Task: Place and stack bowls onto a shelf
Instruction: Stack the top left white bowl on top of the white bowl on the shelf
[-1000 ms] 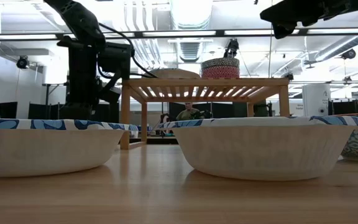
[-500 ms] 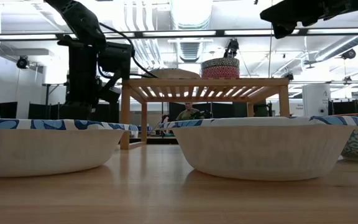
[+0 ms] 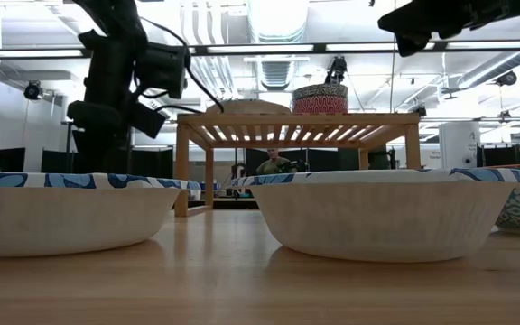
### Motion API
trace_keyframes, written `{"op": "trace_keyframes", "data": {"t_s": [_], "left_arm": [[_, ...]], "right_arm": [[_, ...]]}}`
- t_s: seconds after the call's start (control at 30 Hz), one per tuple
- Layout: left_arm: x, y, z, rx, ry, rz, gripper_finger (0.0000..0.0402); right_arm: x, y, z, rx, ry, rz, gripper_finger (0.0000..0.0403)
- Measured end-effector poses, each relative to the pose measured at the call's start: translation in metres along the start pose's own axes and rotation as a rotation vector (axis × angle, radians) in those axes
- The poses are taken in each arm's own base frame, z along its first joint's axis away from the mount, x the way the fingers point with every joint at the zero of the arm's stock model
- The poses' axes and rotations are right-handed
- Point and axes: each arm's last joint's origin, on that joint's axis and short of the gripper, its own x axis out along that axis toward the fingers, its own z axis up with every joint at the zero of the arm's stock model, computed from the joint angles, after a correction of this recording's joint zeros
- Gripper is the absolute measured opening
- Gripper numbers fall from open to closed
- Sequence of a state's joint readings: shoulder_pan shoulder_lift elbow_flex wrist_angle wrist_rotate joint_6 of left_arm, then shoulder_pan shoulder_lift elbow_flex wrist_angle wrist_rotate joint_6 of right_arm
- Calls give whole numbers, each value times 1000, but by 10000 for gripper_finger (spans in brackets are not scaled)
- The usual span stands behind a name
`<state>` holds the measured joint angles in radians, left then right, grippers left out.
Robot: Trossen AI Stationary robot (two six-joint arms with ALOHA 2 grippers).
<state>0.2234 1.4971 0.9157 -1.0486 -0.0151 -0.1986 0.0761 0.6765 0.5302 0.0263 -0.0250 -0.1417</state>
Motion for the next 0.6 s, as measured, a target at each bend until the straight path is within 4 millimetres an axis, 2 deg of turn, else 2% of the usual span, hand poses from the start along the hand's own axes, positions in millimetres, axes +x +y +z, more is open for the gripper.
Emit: {"op": "trace_keyframes", "data": {"t_s": [0.17, 0.37, 0.47, 0.6], "left_arm": [[0, -11, -2, 55, -4, 13, 87], [-1, -27, -7, 127, -44, 138, 170], [5, -29, -10, 105, -48, 152, 187], [23, -27, -16, 47, -56, 157, 183]], "right_arm": [[0, 0, 0, 0, 0, 0, 9], [0, 0, 0, 1, 0, 0, 9], [0, 0, 0, 0, 0, 0, 9], [0, 0, 0, 0, 0, 0, 9]]}}
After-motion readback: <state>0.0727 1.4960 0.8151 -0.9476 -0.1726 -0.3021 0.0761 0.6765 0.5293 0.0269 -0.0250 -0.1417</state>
